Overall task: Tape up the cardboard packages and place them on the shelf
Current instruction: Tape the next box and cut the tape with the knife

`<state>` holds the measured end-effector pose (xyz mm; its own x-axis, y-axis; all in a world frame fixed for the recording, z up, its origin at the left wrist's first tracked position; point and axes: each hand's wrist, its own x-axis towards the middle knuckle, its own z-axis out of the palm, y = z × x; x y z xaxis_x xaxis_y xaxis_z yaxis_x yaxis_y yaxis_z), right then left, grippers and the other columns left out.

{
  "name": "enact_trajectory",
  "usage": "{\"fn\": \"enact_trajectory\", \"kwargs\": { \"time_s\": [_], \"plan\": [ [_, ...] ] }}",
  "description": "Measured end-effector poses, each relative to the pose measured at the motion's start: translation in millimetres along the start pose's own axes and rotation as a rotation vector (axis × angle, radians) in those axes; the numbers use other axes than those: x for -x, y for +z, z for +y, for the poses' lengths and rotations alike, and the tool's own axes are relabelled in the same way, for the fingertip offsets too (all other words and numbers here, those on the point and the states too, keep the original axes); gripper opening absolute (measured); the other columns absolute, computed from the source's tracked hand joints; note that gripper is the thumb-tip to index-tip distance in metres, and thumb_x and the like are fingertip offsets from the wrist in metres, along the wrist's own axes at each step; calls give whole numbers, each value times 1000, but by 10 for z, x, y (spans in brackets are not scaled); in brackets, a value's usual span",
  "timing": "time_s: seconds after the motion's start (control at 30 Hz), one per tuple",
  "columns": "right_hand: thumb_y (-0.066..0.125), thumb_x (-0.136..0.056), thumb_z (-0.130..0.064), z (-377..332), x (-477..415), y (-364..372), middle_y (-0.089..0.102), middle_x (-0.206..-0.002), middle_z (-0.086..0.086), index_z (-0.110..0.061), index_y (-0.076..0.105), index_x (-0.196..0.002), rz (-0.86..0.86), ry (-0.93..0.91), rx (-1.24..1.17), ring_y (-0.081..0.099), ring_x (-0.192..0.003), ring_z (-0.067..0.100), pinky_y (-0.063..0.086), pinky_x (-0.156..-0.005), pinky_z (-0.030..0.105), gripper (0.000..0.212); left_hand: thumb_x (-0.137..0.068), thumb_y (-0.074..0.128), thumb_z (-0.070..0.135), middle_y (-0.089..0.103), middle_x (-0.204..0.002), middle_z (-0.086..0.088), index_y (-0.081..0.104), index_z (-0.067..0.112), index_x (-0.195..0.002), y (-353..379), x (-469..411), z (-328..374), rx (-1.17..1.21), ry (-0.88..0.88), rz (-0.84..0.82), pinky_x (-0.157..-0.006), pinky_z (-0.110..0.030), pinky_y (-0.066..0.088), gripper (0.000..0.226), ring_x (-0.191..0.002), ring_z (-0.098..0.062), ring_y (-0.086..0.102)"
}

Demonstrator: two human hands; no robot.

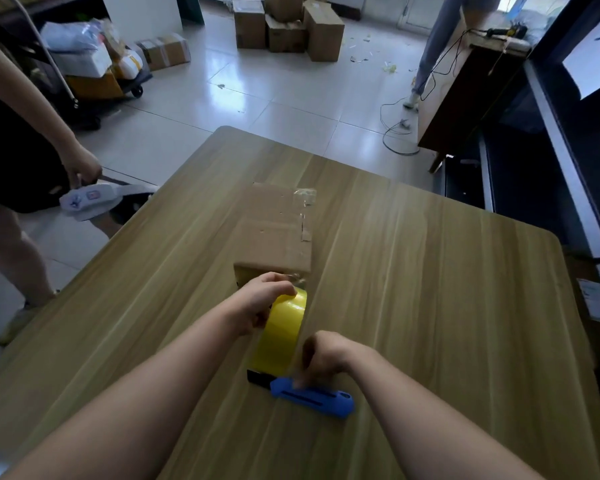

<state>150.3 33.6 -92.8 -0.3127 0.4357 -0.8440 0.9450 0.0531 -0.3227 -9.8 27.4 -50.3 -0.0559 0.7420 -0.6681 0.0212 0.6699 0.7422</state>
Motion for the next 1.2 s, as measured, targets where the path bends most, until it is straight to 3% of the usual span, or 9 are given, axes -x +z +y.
{"fn": "enact_trajectory", "kwargs": {
  "time_s": [0.07, 0.17, 0.37, 0.63, 0.77, 0.9, 1.0, 1.1, 1.2],
  "plan": [
    [90, -61, -46, -5, -2, 100, 66, -95, -2, -20, 66, -93, -10, -15, 175, 63, -88, 21, 55, -73, 33, 48, -86, 63, 20, 50, -80, -2, 63, 25, -105, -56, 34, -15, -12, -15, 6, -49, -20, 30, 19, -57, -14, 39],
    [85, -68, -45, -34, 26, 162, 62, -96, -1, -17, 67, -106, 23, -60, 384, 58, -86, 21, 47, -69, 31, 51, -87, 63, 20, 50, -82, -4, 62, 28, -101, -111, 63, -32, -5, -22, 9, -53, -23, 31, 16, -62, -15, 41],
    [83, -73, -40, 19, -17, 78, 67, -113, 4, -16, 67, -114, 107, -46, 435, 64, -102, 26, 50, -73, 32, 51, -87, 63, 23, 50, -87, -6, 62, 29, -98, -151, 60, -57, -22, -15, -7, -56, -25, 32, 12, -68, -19, 42],
    [77, -80, -28, 142, 40, -91, 64, -113, 5, -17, 63, -112, 204, -90, 440, 62, -101, 26, 48, -75, 31, 37, -88, 63, 23, 51, -86, -5, 60, 31, -95, -177, 67, -20, -46, -16, -13, -57, -26, 33, 11, -68, -19, 42],
    [68, -85, -21, 266, 173, -307, 64, -111, 6, -14, 62, -113, 187, -1, 473, 60, -94, 24, 46, -71, 31, 29, -88, 63, 21, 50, -82, -5, 60, 27, -109, -184, 83, -5, -67, -2, -14, -53, -23, 31, 21, -56, -15, 38],
    [55, -83, -31, 408, 317, -497, 62, -106, 3, -20, 54, -106, 391, 160, 341, 57, -88, 24, 43, -71, 28, 26, -88, 63, 20, 48, -76, -2, 60, 24, -113, -193, 89, -13, -79, -4, 12, -40, -13, 25, 26, -47, -11, 30],
    [51, -88, -48, 378, 364, -546, 63, -105, 3, -20, 50, -105, 615, 166, 298, 60, -92, 28, 41, -70, 31, 33, -88, 63, 19, 47, -75, -2, 60, 24, -113, -187, 105, -20, -62, -13, 8, -37, -11, 22, 26, -44, -10, 27],
    [47, -94, -50, 232, 387, -558, 60, -88, 1, -21, 47, -102, 808, 34, 28, 59, -81, 28, 40, -66, 33, 30, -88, 63, 19, 45, -74, -2, 60, 25, -113, -189, 110, -33, -52, -37, -1, -36, -12, 24, 25, -45, -10, 28],
    [50, -92, -35, -16, 322, -626, 52, -79, -2, -21, 46, -96, 789, -119, -232, 53, -74, 24, 40, -66, 35, 14, -88, 63, 20, 44, -75, -3, 61, 25, -108, -202, 101, -57, -29, -69, -7, -40, -16, 26, 21, -48, -12, 31]
  ]
}}
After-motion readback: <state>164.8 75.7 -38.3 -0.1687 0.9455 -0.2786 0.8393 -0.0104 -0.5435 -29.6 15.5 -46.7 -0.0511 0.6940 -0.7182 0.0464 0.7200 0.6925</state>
